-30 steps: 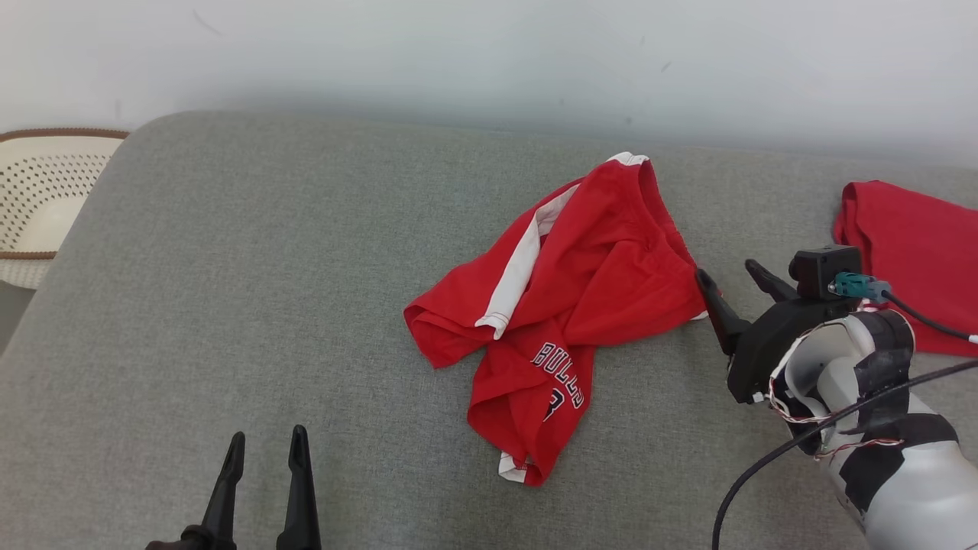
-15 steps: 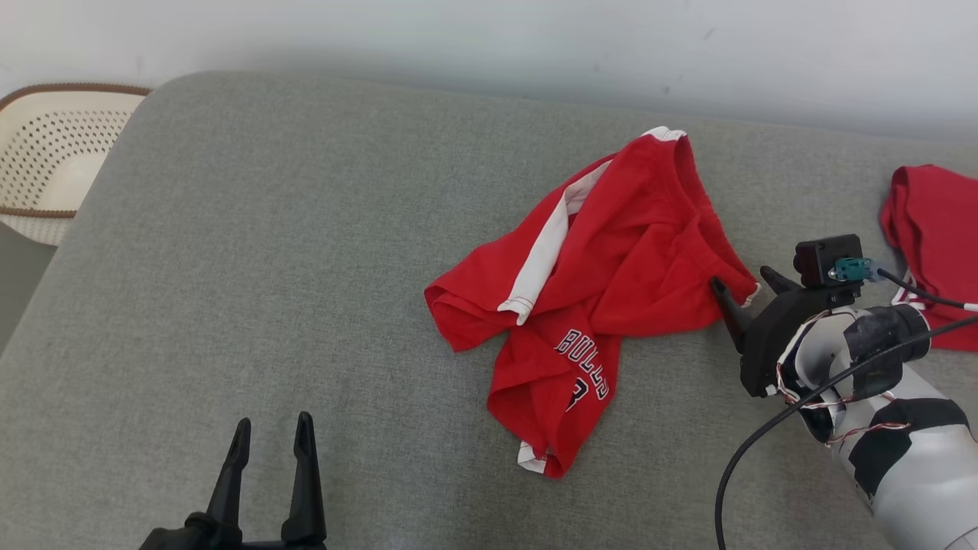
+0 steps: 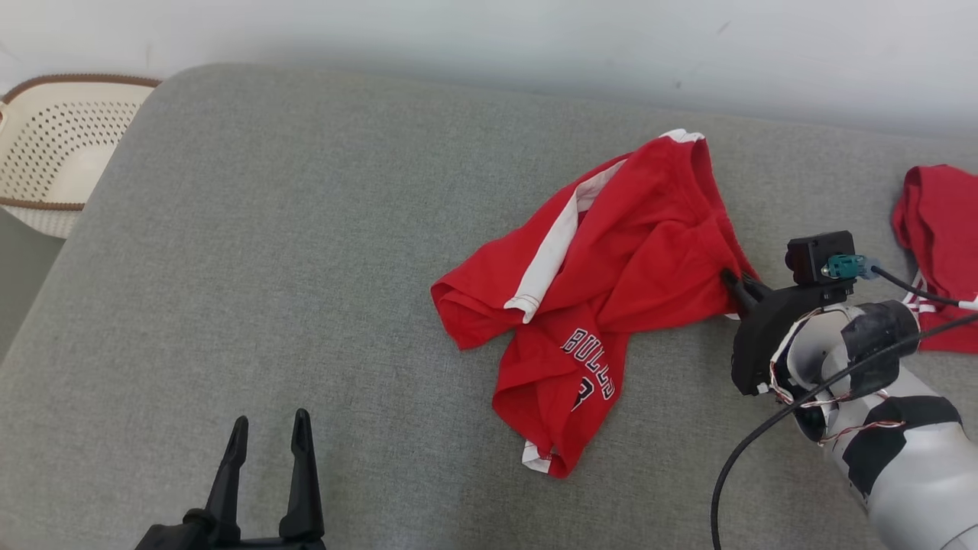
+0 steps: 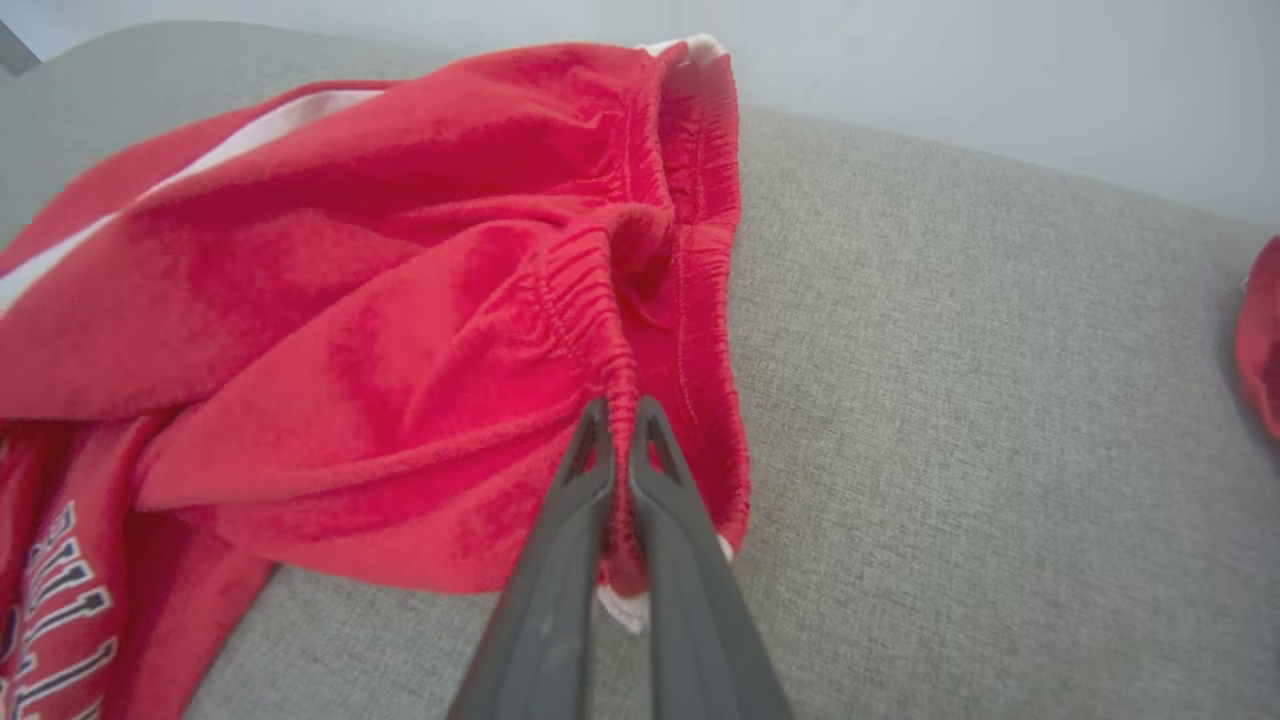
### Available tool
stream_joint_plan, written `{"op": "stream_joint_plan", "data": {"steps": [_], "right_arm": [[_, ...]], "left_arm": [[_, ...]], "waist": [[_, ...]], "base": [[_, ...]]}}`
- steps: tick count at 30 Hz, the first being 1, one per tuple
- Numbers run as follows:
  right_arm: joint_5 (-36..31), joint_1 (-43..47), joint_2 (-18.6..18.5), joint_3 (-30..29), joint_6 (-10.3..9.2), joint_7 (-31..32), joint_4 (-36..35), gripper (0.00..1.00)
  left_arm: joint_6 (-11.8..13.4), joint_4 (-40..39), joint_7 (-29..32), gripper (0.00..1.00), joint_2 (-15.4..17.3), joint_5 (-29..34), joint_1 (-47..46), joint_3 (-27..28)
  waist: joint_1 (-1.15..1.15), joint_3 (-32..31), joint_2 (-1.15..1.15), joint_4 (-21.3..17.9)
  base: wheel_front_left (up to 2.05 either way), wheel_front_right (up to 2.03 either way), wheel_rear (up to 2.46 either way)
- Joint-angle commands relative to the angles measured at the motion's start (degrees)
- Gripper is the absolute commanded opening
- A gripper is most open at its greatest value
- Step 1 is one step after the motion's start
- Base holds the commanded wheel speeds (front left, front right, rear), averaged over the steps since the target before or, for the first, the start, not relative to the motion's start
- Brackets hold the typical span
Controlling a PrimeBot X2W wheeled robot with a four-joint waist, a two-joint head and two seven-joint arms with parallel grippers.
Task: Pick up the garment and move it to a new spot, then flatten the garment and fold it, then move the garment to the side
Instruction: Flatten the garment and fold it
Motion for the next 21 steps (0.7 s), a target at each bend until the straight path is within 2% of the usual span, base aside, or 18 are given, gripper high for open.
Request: {"op": "stream_joint_plan", "data": {"steps": [1,6,15,21], "right_arm": [[1.2,1.4,-0.2,0.2,-0.05,-1.1,-1.4,0.0],[4.8,4.6,-1.1,-0.4,-0.05,-1.9,-6.5,0.0],[8.5,12.6,-4.5,-2.7,-0.05,0.3,-19.0,0.0],[10.0,21.0,-6.0,-7.2,-0.05,3.8,-29.3,0.0]], "left_arm": [[-0.1,0.2,-0.2,1.0,0.0,-0.2,0.5,0.2],[-0.3,0.6,-0.2,1.0,0.0,0.3,1.8,0.5],[-0.4,0.7,-0.2,1.0,0.1,0.9,3.8,0.9],[-0.4,0.6,-0.2,1.0,0.0,1.3,5.4,1.7]], "waist": [[-0.01,-1.3,0.0,-1.0],[-0.01,-3.5,0.0,-2.7],[-0.01,-6.4,0.0,-5.4],[-0.01,-8.6,0.0,-7.2]], "base": [[0.0,0.0,0.0],[0.0,0.0,0.0],[0.0,0.0,0.0],[0.0,0.0,0.0]]}}
